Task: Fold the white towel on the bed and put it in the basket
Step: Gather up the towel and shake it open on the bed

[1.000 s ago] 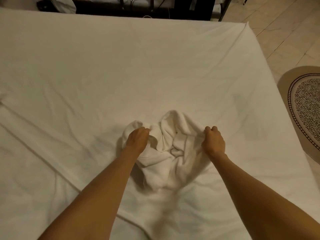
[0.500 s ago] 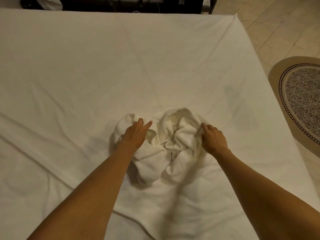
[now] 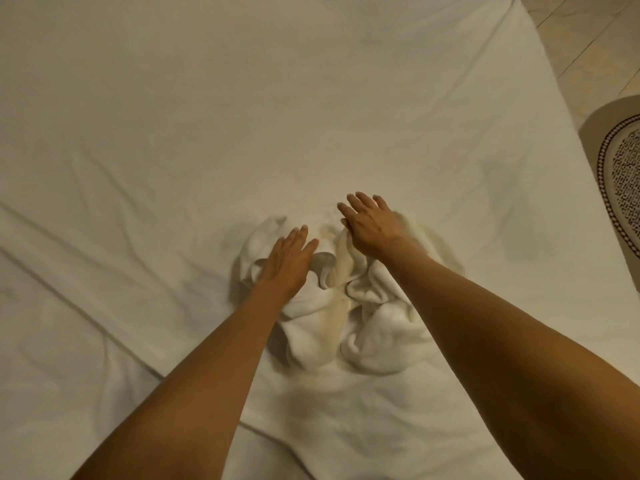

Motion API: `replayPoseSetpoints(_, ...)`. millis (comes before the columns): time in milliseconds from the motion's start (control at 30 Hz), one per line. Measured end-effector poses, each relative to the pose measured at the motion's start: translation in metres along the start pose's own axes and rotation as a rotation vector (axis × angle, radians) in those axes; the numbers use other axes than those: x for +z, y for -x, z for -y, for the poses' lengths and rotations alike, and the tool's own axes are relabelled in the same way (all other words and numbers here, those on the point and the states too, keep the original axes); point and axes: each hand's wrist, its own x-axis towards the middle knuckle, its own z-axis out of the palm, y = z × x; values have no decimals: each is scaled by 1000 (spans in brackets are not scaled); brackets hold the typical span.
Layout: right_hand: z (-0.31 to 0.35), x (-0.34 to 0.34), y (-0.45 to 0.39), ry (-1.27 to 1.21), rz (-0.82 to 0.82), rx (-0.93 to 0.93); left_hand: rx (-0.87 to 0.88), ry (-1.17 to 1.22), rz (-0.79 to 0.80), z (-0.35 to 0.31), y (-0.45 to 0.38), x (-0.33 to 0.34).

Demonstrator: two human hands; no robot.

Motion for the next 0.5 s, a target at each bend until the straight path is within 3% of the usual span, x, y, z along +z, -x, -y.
replayPoseSetpoints(200, -14, 29, 12, 98, 183, -12, -34, -40, 76, 2, -2, 6)
replayPoseSetpoints(500, -35, 59, 76, 7, 151, 110, -64, -95, 118, 10, 18, 23)
